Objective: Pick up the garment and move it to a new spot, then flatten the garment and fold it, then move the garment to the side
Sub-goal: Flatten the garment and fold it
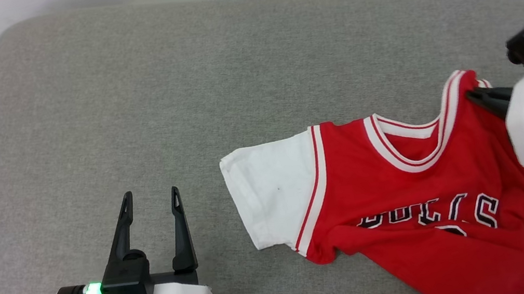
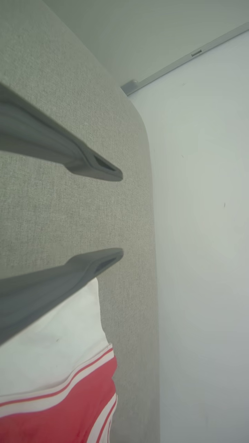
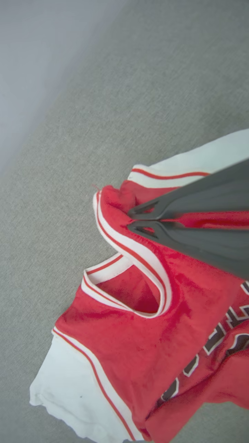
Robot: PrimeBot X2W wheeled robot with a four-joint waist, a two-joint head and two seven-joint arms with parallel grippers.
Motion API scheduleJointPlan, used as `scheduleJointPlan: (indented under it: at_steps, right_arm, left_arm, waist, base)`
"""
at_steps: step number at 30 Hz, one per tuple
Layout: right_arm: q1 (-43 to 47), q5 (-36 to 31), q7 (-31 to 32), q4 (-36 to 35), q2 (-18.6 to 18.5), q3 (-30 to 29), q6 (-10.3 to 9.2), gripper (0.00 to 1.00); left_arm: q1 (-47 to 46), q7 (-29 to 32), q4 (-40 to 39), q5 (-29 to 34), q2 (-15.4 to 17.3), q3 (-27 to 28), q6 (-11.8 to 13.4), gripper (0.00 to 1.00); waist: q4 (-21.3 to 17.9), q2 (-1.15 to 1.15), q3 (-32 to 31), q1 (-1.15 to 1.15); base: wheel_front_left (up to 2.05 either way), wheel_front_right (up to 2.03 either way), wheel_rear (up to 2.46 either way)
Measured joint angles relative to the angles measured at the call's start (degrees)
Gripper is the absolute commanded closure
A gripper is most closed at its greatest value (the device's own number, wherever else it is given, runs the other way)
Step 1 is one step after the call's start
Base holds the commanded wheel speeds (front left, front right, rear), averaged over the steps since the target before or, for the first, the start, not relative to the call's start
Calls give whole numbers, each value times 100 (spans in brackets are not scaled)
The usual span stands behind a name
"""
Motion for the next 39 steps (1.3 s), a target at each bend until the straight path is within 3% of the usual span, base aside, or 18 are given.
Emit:
scheduleJointPlan:
  at_steps: [8,16,17,18,19,20,24,29,34,39]
  right_arm:
    - [-250,-9,205,566,735,606,0,100]
    - [-254,224,68,916,995,1433,-1,100]
    - [-266,252,7,960,1006,1496,-1,70]
    - [-289,290,-56,1006,1022,1537,-1,4]
    - [-304,311,-146,1044,1029,1574,-1,0]
    - [-311,314,-590,1088,1027,1610,2,0]
    - [-309,300,-1287,882,828,1421,1,0]
    - [-178,287,-1714,481,346,850,1,0]
    - [-22,191,-1494,154,-248,189,2,0]
    - [161,244,-776,16,-738,-180,1,0]
  left_arm:
    - [-2,0,1,-11,-22,-36,9,0]
    - [-2,0,-3,-52,-35,-14,55,0]
    - [-2,0,-4,-53,-37,-10,74,0]
    - [-1,0,-3,-52,-38,-2,80,0]
    - [-1,0,-4,-52,-41,5,85,0]
    - [13,0,-5,-43,-44,23,96,0]
    - [107,0,-13,-10,-36,64,118,0]
    - [190,0,-43,-5,-22,96,127,0]
    - [246,0,-91,22,7,107,126,0]
    - [245,0,-142,54,34,93,122,0]
  waist:
    - [260,0,134,0]
    - [334,0,192,0]
    - [323,0,187,0]
    - [305,0,177,0]
    - [287,0,165,0]
    - [223,0,99,0]
    - [130,0,-51,0]
    - [-39,0,-213,0]
    - [-188,0,-306,0]
    - [-228,0,-288,0]
  base:
    - [0,0,0]
    - [0,0,0]
    - [0,0,0]
    - [0,0,0]
    - [0,0,0]
    - [0,0,0]
    - [0,0,0]
    - [0,0,0]
    - [0,0,0]
    - [0,0,0]
